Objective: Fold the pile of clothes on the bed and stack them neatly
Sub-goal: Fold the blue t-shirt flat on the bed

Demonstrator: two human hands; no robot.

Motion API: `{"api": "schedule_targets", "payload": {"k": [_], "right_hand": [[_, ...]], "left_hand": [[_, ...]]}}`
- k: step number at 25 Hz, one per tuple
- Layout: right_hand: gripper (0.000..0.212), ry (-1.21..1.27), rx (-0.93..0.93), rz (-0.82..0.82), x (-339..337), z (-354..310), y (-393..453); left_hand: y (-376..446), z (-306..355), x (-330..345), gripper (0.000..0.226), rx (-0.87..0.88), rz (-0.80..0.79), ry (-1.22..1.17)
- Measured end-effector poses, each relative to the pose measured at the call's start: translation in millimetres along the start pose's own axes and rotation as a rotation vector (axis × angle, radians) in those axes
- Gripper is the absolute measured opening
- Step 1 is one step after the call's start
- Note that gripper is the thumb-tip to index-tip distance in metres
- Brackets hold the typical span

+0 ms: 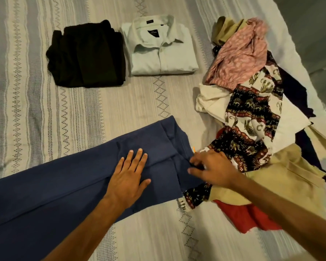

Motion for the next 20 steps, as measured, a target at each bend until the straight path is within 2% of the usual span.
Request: {"api": "schedule_targets", "payload": {"k": [1, 2, 6, 8, 9, 12, 15, 17, 20], "right_hand": [[0.037, -0.224, -0.054, 0.068, 17.1, 2.7, -13.6], [0.039, -0.329, -0.102, 0.160, 29.7, 8.2, -24.0], [0.022, -0.227, -0.202, 0.368, 45.0, 29.1, -45.4], [0.016, -0.207, -0.211, 0.423, 45.0, 34.0, -49.7], [0.014, -0.224, -0.212, 0.433, 46.7, 33.9, -50.6], [0.016, -0.291, -0.205, 0.446, 50.3, 30.6, -48.8], [0.023, -0.307, -0.150, 0.403, 43.4, 25.6, -38.3], [0.028, -0.232, -0.075, 0.322, 33.2, 18.5, -30.0], [0.021, 0.034, 0.007, 0.286, 8.6, 6.5, -2.3]], "left_hand": [[1.1, 2.5, 1.3, 0.081, -0.022, 0.020, 0.010], [2.9, 2.8, 0.3, 0.082, -0.039, 0.046, 0.027], [6.7, 0.4, -4.5, 0.063, 0.016, 0.113, 0.138], [10.9, -0.9, -2.2, 0.061, 0.049, 0.124, 0.149], [13.0, -0.7, -2.6, 0.064, 0.056, 0.130, 0.151], [19.4, -0.4, -7.6, 0.101, 0.025, 0.083, 0.142], [16.3, -3.1, -7.4, 0.120, 0.092, 0.111, 0.165], [9.6, -7.9, -1.2, 0.136, 0.117, 0.108, 0.170], [7.8, -7.2, 5.5, 0.141, 0.085, 0.078, 0.166]]}}
Point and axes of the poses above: each hand's wrist, its own y-axis towards the middle knuckle, its own x-axis out of the palm, z = x × y, the point moved 5 cm from there along y, towards the middle knuckle, and after that the axes turned 10 degrees about x, right-handed, at the moved point
